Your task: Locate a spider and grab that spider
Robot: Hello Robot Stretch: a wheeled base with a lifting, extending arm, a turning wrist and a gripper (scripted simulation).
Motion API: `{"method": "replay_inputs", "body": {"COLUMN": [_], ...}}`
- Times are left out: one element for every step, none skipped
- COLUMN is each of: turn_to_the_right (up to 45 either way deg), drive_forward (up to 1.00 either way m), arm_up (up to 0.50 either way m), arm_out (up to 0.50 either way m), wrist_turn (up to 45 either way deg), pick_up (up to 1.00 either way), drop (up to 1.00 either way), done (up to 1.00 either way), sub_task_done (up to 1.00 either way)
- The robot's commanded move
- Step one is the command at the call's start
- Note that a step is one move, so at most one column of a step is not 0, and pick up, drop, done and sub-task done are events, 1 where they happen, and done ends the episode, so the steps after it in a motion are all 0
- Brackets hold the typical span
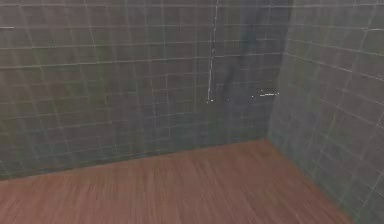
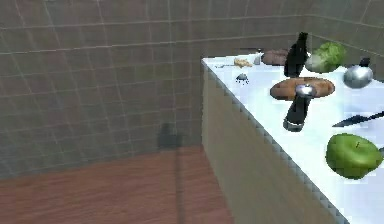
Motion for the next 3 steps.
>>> {"method": "replay_inputs", "body": {"turn_to_the_right": [-12.0, -3.0, 0.0], "drive_forward": [0.00, 0.00, 0.05], "arm_up": [0.00, 0.00, 0.00], "arm_out": [0.00, 0.00, 0.00], "wrist_turn": [0.0, 0.0, 0.0], "pick_up": [0.00, 0.00, 0.00], "drop": [0.00, 0.00, 0.00], "done": [0.00, 0.00, 0.00], "sub_task_done": [0.00, 0.00, 0.00]}}
